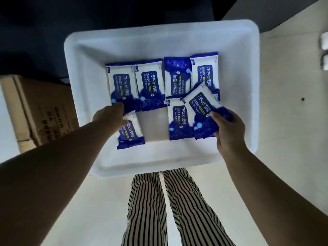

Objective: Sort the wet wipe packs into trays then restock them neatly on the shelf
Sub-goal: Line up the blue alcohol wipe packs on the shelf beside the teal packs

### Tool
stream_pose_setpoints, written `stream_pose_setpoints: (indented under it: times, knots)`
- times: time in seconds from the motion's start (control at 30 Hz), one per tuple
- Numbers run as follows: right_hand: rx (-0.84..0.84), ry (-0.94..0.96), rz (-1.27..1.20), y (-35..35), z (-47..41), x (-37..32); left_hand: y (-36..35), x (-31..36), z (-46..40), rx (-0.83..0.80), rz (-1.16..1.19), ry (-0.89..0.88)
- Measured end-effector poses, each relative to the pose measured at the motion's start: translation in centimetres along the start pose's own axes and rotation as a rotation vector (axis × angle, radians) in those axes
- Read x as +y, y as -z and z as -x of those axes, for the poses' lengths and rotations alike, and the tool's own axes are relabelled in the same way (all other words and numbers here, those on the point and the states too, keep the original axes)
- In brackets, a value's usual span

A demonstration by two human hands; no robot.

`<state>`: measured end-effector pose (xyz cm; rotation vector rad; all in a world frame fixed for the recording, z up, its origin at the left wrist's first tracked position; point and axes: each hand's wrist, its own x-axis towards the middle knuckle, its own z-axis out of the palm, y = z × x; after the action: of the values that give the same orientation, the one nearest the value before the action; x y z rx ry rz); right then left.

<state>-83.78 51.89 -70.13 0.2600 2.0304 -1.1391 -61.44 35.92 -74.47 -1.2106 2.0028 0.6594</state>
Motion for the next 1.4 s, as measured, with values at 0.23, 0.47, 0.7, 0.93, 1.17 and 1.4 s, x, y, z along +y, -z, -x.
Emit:
stream_pose_setpoints:
  times: [0.23, 0.47, 0.7, 0.93, 1.17, 1.4]
  knots:
    - [-0.204, -0.058, -0.143, 1.3, 3.9, -5.7, 5.6, 0.5, 6.7, 0.134, 0.637, 0.097]
    - [-0.512, 0.067, -0.279, 2.3, 12.5, -17.8, 16.8, 0.6, 18.9, 0.318, 1.253, 0.018]
    - [-0.786, 0.316, -0.371, 4.8, 23.6, -30.1, 27.4, 2.3, 32.8, 0.422, 1.67, -0.304]
    - [-0.963, 0.566, -0.348, 6.6, 33.8, -37.7, 33.8, 1.5, 43.4, 0.636, 1.665, -0.494]
    - [-1.067, 0.765, -0.357, 7.5, 41.9, -44.0, 39.7, 0.4, 52.4, 0.817, 1.54, -0.623]
    - [-1.087, 0.884, -0.453, 6.1, 47.1, -47.5, 44.7, -1.1, 55.6, 0.933, 1.497, -0.657]
